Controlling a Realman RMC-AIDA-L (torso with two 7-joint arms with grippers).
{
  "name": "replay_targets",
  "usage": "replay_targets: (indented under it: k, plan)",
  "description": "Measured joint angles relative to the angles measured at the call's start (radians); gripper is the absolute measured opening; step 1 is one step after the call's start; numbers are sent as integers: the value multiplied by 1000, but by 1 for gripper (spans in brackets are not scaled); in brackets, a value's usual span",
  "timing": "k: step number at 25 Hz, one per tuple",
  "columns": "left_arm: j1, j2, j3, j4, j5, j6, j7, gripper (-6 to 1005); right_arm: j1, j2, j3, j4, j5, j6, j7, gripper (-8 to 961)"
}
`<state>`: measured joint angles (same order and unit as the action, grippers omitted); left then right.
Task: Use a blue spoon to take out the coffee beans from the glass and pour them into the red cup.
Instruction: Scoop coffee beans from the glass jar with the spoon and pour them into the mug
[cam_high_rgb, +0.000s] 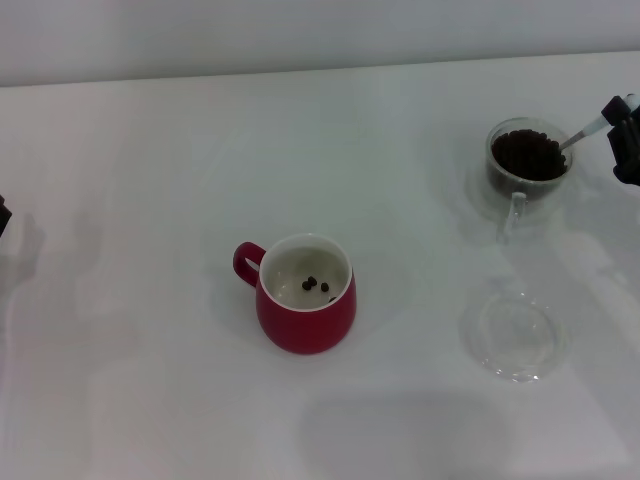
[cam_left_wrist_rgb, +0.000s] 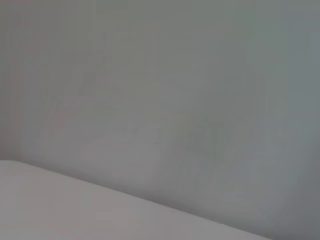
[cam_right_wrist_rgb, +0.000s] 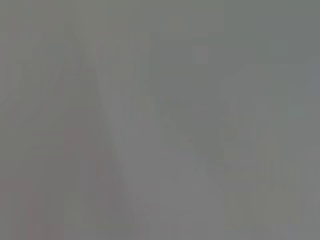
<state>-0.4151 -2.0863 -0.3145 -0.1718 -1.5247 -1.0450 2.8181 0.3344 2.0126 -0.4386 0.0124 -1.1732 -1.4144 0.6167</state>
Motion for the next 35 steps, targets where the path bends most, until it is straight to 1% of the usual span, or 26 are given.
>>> replay_targets:
  k: [16,27,35]
  plan:
    - [10,0,-5,2,0,-5,0,876,2,-2,-2,-5,-1,9,188,146]
    - [12,2,-8,7,-1,-5,0,877,2,0,13,11,23,68,305,146]
    - [12,2,-8,9,-2,-5,0,877,2,0,52,27,26,81,342,145]
